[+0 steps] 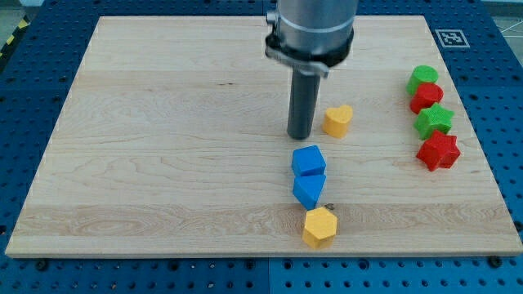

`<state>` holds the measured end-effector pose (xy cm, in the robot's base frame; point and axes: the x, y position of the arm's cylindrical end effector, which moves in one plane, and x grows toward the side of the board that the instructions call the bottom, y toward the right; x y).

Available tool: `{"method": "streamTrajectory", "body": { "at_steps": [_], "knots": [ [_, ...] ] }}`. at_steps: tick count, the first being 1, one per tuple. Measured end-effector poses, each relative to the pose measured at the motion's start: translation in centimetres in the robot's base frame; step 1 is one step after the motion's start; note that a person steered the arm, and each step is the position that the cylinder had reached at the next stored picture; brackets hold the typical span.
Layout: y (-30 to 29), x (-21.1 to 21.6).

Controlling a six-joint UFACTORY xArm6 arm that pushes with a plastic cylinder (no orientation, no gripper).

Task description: Push the yellow heart closer to the blue cube

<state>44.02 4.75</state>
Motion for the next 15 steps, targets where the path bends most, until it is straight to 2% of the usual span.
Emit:
{"method": "streamTrajectory", "body": {
  "at_steps": [1, 2, 4, 6, 7, 11, 12, 13, 14, 15],
  "knots": [
    [0.8, -7.6],
    [7.0, -10.1],
    [11.2, -9.6],
    [11.3, -2.6],
    [11.3, -2.4],
    [4.2, -2.2],
    [5.0, -4.3],
    [12.0, -8.0],
    [15.1, -6.3],
    [13.6, -2.5]
  ]
}}
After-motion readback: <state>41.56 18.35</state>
